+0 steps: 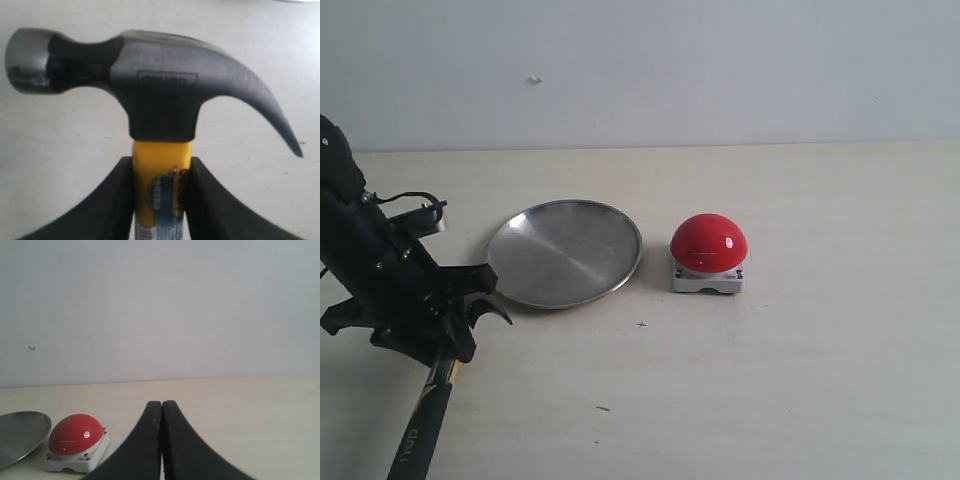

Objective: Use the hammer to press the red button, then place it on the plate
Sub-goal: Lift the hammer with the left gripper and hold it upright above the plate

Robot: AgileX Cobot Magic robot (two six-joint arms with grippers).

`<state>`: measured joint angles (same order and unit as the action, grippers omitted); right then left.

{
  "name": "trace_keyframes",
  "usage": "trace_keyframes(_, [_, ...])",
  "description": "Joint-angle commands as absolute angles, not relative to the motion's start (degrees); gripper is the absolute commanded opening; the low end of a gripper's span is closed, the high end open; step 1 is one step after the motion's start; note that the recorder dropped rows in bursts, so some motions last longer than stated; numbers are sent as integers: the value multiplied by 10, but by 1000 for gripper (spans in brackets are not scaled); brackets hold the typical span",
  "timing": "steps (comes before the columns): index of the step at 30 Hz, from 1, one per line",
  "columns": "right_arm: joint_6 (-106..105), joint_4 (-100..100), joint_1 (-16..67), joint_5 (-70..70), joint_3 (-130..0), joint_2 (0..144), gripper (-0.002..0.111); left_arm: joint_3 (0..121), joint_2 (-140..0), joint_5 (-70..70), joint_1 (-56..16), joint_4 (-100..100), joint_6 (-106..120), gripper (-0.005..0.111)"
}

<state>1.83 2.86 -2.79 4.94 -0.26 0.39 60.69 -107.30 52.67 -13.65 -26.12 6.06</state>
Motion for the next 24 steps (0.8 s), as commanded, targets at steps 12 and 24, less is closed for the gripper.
trace_keyframes(12, [16, 30, -31, 45, 0, 0, 0, 608, -1053, 546, -97, -524, 305, 0])
trace_keyframes(24, [16, 30, -31, 45, 0, 0, 0, 578, -1053, 650, -97, -844, 597, 0])
